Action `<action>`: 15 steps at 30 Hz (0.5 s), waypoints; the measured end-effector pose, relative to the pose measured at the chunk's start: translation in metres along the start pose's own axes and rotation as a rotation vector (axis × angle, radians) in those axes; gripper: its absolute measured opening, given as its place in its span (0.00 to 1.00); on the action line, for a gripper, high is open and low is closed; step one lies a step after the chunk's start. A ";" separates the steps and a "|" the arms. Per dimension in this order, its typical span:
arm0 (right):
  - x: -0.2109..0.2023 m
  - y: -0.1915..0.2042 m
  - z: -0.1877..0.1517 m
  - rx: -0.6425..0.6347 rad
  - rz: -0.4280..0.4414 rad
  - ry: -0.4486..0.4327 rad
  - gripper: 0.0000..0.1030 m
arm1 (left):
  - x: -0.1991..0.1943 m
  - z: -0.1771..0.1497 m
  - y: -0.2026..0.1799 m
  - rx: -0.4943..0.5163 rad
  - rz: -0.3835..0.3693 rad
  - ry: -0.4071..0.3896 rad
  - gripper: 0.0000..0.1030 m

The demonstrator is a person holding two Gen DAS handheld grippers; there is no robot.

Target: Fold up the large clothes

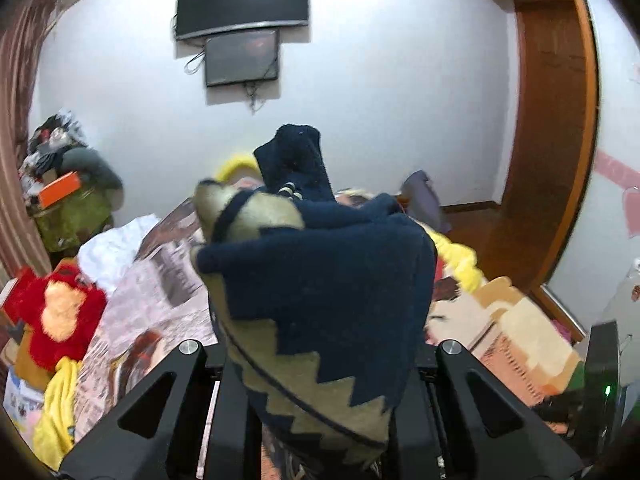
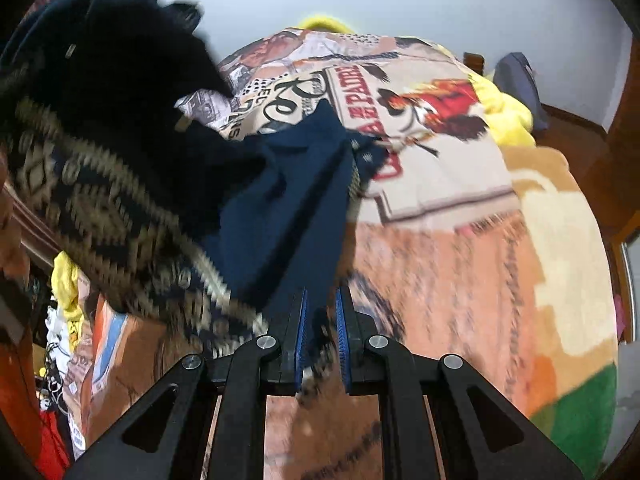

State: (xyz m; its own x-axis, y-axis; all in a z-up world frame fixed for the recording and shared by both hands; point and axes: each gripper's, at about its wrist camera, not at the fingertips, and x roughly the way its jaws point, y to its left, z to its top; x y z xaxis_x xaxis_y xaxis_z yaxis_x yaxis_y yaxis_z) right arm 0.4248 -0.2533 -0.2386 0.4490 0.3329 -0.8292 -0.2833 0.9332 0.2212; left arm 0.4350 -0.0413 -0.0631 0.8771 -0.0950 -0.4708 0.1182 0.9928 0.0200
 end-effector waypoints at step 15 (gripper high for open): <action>-0.042 -0.040 -0.040 0.097 -0.014 0.002 0.09 | 0.025 -0.102 -0.078 0.209 -0.283 0.408 0.14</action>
State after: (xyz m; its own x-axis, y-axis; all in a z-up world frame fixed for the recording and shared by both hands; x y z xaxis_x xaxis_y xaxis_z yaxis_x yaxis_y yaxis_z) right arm 0.3834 -0.3097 -0.2335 0.4509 0.3191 -0.8336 -0.1934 0.9466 0.2578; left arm 0.4005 -0.1135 -0.1670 0.5501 -0.2794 -0.7869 0.4507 0.8927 -0.0019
